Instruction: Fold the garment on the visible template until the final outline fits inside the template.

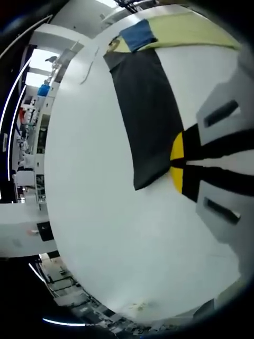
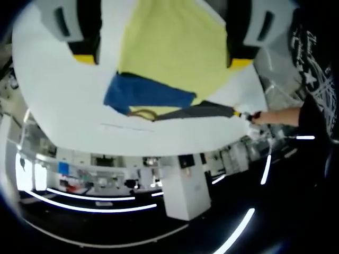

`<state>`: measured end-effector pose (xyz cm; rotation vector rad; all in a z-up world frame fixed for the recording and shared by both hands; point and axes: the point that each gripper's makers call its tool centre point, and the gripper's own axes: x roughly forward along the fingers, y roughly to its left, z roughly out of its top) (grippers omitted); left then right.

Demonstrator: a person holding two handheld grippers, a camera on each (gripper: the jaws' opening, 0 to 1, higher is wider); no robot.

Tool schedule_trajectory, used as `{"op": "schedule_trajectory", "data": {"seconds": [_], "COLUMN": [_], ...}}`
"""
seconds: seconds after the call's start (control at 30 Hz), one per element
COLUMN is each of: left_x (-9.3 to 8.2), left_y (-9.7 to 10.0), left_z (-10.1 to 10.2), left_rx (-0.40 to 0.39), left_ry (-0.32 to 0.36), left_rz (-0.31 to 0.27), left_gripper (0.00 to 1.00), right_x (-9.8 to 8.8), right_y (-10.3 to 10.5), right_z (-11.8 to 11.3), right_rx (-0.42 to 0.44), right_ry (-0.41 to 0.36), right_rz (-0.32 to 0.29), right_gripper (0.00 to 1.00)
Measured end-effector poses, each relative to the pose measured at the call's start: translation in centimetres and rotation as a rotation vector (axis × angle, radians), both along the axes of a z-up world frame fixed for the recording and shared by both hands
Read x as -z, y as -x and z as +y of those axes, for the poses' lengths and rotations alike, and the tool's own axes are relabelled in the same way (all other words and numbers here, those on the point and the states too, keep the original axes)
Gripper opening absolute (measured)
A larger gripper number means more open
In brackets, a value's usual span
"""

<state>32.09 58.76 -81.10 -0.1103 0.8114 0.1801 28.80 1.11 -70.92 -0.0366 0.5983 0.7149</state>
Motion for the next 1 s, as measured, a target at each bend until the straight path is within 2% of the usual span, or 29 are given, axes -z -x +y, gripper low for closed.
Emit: {"op": "schedule_trajectory", "data": {"seconds": [0.23,0.63,0.8,0.9,1.0], "left_x": [-1.2,-4.7,-5.4,-6.1,-6.4], "left_y": [-0.9,-2.9,-3.8,-4.4,-4.7], "left_z": [-1.3,-5.1,-6.4,-8.2,-9.2], "left_rx": [0.028,0.105,0.134,0.186,0.214], "left_ry": [0.013,0.036,0.045,0.074,0.066], "left_rz": [-0.025,-0.109,-0.127,-0.165,-0.166], "left_gripper": [0.0,0.0,0.0,0.0,0.0], "right_x": [0.4,1.0,0.9,0.9,0.9], "right_y": [0.6,1.4,1.9,2.1,2.1], "right_z": [0.4,0.6,0.7,0.8,1.0], "right_rx": [-0.036,-0.075,-0.101,-0.113,-0.125], "right_ry": [0.034,0.058,0.063,0.064,0.058], "right_rz": [-0.002,-0.002,-0.005,-0.007,-0.011], "right_gripper": [0.99,0.99,0.99,0.99,0.99]}}
